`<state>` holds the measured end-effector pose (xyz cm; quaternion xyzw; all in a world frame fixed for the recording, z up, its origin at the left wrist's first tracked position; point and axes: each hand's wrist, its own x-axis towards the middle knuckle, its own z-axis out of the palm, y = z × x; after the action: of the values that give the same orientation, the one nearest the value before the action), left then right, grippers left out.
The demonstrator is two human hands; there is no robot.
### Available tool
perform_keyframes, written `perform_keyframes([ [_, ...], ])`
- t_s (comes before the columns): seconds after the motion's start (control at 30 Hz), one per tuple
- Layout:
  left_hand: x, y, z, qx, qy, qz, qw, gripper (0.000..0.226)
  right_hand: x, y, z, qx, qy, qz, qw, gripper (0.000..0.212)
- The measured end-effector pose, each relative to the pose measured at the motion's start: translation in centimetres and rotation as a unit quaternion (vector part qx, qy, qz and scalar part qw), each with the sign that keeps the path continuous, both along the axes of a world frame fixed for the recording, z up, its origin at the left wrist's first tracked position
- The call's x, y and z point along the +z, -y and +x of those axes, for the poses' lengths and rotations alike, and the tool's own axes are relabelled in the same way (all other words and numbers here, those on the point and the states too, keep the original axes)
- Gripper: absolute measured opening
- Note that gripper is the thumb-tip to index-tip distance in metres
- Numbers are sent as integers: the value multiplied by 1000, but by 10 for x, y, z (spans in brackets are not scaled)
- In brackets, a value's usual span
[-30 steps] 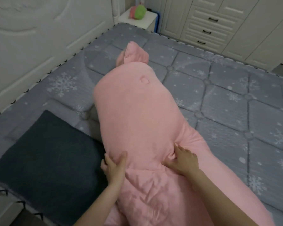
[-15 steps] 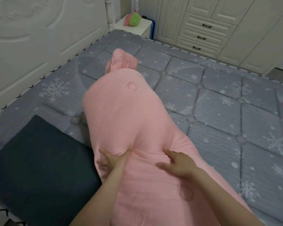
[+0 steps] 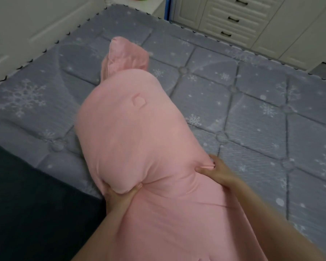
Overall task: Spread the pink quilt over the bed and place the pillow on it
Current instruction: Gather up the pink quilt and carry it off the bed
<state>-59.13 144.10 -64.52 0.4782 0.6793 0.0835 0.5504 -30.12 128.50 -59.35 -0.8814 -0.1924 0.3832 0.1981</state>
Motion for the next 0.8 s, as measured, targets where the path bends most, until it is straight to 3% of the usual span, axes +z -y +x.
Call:
perform_keyframes([
  [0.1,-25,-6,-3,-6,23,6,1000,151,-25,-7,9,-53,-90,37,994,125],
  [0.23,-42,-2,-5,35,18,22,999,151,-50,-6,8,-134,-97,54,985,127],
  [0.37,-41,5,0,33,36,52,997,153,-101,12,17,-149,-113,98,977,148],
  [0.57,-65,-5,5,-17,21,39,999,149,-71,-10,1,-159,-89,103,978,116],
  [0.67,-85,-13,2,-54,27,22,998,141,-84,-10,3,-149,-90,109,979,98],
  [0.77,-88,-18,3,-43,40,12,998,150,-93,-12,7,-157,-81,90,980,81],
  [0.8,-86,-18,4,-35,45,6,998,154,-94,-15,6,-149,-81,91,981,84],
])
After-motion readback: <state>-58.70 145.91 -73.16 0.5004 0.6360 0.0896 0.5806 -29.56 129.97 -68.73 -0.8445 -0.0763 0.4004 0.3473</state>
